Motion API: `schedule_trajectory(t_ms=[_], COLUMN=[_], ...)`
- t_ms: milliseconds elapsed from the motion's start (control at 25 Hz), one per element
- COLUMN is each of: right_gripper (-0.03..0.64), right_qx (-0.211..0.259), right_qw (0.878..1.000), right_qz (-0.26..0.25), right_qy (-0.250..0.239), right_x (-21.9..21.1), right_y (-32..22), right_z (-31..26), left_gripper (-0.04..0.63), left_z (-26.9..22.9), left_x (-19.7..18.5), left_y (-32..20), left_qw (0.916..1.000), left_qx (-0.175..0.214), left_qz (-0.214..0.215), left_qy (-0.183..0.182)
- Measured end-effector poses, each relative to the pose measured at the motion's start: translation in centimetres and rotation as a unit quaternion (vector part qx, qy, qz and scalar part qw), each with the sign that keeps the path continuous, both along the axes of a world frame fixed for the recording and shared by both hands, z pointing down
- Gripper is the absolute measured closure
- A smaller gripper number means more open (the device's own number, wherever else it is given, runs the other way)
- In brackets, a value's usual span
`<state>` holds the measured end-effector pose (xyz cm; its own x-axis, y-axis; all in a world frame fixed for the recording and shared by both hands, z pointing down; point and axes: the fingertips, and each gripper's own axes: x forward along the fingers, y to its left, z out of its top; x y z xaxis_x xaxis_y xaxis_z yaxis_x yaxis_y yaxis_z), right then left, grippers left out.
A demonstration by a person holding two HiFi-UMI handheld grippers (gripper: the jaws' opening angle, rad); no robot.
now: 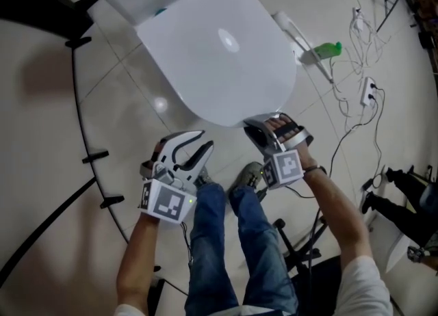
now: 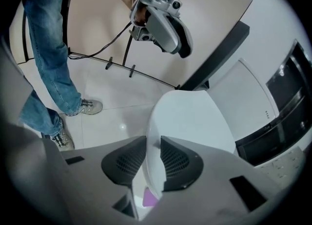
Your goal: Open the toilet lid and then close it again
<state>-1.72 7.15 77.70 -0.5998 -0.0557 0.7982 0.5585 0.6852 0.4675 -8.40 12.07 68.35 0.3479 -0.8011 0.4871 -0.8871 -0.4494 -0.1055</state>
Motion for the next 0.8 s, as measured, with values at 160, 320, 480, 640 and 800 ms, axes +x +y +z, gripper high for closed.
schedule_trajectory(t_ms=[160,320,480,640,800], right_gripper=[0.532,0.54,0.541,0.54,0.531], right_qx=[0.008,0.011,0.023,0.036,0.056], right_qw=[0.999,0.994,0.989,0.985,0.974], right_qz=[0.024,0.038,0.032,0.024,0.03], right_qy=[-0.044,-0.097,-0.14,-0.168,-0.219], right_x=[0.0,-0.5,-1.9,-3.2,-5.1], right_y=[-0.1,-0.4,-1.0,-1.9,-3.1], right_z=[-3.4,-8.0,-12.7,-16.0,-20.4], left_gripper=[0.488,0.48,0.356,0.493,0.523], left_z=[0.7,1.0,1.0,-2.6,-6.6], left_x=[-0.4,-0.5,-0.8,-1.9,-3.7], left_y=[-0.1,-1.0,-3.7,-6.1,-7.1], left_qw=[0.9922,0.9711,0.9537,0.958,0.9608], left_qx=[0.003,0.029,0.04,0.073,0.084], left_qz=[0.036,0.06,0.061,0.025,0.022], left_qy=[-0.12,-0.229,-0.292,-0.276,-0.263])
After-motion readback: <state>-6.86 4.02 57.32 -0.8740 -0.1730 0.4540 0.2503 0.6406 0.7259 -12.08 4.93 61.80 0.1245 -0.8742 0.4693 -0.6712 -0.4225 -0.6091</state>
